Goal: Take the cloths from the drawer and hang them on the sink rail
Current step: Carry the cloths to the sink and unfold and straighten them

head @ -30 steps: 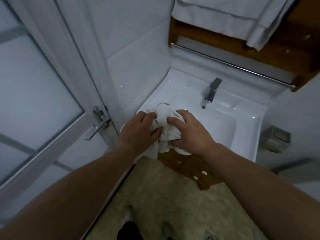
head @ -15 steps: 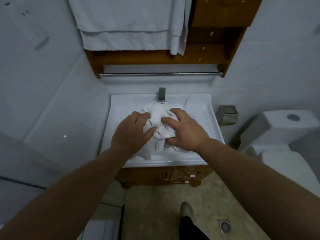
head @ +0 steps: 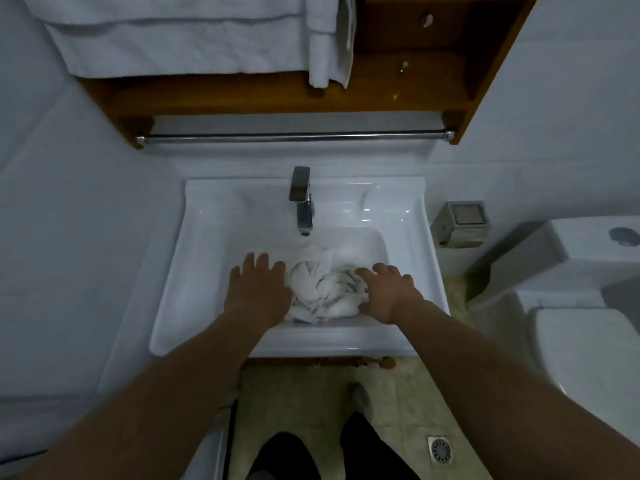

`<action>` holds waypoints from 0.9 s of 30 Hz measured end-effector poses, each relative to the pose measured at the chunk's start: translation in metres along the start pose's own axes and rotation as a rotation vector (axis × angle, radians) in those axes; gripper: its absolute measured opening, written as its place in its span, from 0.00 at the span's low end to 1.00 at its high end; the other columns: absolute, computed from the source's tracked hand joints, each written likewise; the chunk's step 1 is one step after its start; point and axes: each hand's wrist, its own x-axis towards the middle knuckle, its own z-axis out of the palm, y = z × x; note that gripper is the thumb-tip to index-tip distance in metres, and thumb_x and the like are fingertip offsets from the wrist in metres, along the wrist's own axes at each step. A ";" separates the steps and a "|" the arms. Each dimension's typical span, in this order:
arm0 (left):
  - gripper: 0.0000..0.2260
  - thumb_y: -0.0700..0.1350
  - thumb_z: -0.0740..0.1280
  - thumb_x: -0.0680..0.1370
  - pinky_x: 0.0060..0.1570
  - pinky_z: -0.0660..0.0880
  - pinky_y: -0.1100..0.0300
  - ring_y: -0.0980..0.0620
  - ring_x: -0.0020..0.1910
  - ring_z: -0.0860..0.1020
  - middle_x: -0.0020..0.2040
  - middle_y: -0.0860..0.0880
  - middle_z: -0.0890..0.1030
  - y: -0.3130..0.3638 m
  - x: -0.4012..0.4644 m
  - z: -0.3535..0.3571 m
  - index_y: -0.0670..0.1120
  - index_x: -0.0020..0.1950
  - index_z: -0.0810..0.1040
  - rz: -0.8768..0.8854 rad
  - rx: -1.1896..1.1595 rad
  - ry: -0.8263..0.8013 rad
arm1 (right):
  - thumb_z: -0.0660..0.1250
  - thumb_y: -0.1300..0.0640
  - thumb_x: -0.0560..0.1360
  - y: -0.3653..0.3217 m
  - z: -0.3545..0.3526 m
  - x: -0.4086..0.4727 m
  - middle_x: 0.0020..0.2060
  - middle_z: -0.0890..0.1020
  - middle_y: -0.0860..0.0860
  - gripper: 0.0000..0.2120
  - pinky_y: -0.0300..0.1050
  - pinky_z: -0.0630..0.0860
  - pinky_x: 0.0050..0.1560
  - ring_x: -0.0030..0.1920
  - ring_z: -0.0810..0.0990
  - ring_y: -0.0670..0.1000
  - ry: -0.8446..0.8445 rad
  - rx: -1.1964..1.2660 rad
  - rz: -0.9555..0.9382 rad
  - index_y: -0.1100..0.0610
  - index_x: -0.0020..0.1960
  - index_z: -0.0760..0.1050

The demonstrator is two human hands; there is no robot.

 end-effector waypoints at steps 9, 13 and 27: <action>0.22 0.57 0.55 0.80 0.62 0.68 0.49 0.45 0.66 0.69 0.68 0.46 0.71 -0.005 0.044 0.047 0.49 0.71 0.67 0.082 0.023 -0.176 | 0.65 0.49 0.77 -0.002 0.003 0.051 0.66 0.72 0.56 0.26 0.54 0.73 0.61 0.63 0.72 0.59 0.071 0.175 0.018 0.51 0.74 0.66; 0.20 0.56 0.57 0.79 0.55 0.71 0.50 0.45 0.59 0.73 0.61 0.46 0.75 -0.012 0.065 0.064 0.49 0.67 0.70 0.121 -0.048 -0.183 | 0.62 0.54 0.78 -0.017 0.022 0.071 0.67 0.72 0.56 0.24 0.51 0.73 0.62 0.64 0.73 0.58 0.039 0.243 0.069 0.53 0.74 0.68; 0.23 0.55 0.63 0.78 0.56 0.72 0.48 0.42 0.61 0.73 0.62 0.43 0.75 -0.043 0.164 0.146 0.45 0.68 0.68 0.027 -0.242 -0.150 | 0.62 0.60 0.77 -0.081 0.082 0.213 0.65 0.76 0.57 0.23 0.51 0.73 0.61 0.64 0.74 0.59 0.135 0.303 -0.054 0.55 0.72 0.69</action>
